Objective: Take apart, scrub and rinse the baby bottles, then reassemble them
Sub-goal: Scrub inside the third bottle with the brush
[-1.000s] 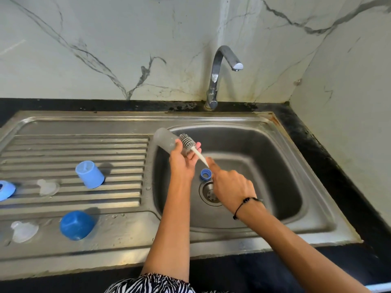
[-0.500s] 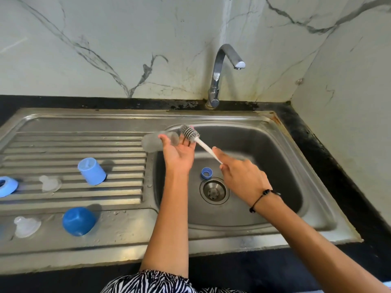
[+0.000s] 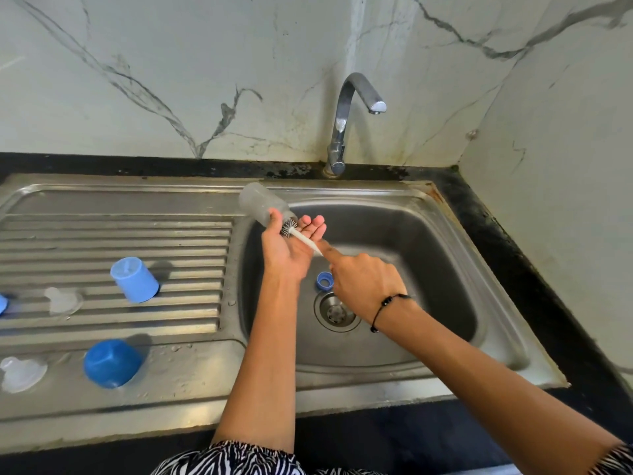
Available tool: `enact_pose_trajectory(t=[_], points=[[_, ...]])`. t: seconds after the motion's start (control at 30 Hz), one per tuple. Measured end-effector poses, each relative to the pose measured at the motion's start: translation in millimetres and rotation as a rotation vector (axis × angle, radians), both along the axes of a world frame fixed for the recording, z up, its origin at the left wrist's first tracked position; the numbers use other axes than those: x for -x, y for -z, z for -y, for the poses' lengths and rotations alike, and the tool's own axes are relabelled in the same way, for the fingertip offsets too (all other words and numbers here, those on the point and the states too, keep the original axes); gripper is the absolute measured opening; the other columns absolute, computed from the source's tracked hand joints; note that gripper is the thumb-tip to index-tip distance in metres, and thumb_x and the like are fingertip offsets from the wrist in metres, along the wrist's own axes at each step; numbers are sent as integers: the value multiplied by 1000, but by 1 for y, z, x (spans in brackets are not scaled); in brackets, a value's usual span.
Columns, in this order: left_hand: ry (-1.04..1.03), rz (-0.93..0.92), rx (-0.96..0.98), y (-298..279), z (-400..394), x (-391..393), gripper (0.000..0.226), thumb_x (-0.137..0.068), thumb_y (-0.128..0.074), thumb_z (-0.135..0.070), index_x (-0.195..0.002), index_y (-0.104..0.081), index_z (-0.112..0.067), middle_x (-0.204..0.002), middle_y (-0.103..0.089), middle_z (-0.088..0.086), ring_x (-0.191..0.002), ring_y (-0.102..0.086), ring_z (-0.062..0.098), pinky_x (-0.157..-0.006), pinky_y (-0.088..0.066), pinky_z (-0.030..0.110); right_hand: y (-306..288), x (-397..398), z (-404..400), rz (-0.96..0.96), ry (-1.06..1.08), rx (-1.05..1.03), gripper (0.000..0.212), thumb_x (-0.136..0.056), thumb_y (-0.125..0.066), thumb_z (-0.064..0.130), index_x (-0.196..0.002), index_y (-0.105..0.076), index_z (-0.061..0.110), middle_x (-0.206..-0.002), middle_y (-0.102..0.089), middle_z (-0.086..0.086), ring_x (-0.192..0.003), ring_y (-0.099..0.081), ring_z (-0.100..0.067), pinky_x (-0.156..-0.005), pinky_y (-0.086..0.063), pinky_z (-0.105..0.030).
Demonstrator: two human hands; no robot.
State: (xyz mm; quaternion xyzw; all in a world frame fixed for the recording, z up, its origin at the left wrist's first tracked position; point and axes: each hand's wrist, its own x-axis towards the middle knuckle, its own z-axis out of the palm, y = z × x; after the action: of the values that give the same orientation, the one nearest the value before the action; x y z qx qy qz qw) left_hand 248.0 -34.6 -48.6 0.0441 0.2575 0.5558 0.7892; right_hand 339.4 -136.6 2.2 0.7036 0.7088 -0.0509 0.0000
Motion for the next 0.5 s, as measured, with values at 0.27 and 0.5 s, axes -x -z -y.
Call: enact_pose_trajectory(t=[0.27, 0.5], points=[[67, -11, 32, -4, 7, -12, 56, -97, -36, -51, -84, -52, 1, -74, -52, 14, -73, -59, 28, -85, -49, 44, 1, 9, -8, 131, -71, -73, 63, -97, -34, 12, -150, -7, 32, -102, -63, -11, -90, -62, -32, -62, -36, -34], [-14, -2, 101, -6, 8, -5, 52, -97, -40, -48, -80, -52, 0, -70, -50, 11, -68, -56, 26, -70, -48, 40, 13, 4, 14, 27, -53, -73, 69, -95, -33, 14, -149, 2, 38, -87, -61, -9, -77, -59, -31, -60, -39, -34]])
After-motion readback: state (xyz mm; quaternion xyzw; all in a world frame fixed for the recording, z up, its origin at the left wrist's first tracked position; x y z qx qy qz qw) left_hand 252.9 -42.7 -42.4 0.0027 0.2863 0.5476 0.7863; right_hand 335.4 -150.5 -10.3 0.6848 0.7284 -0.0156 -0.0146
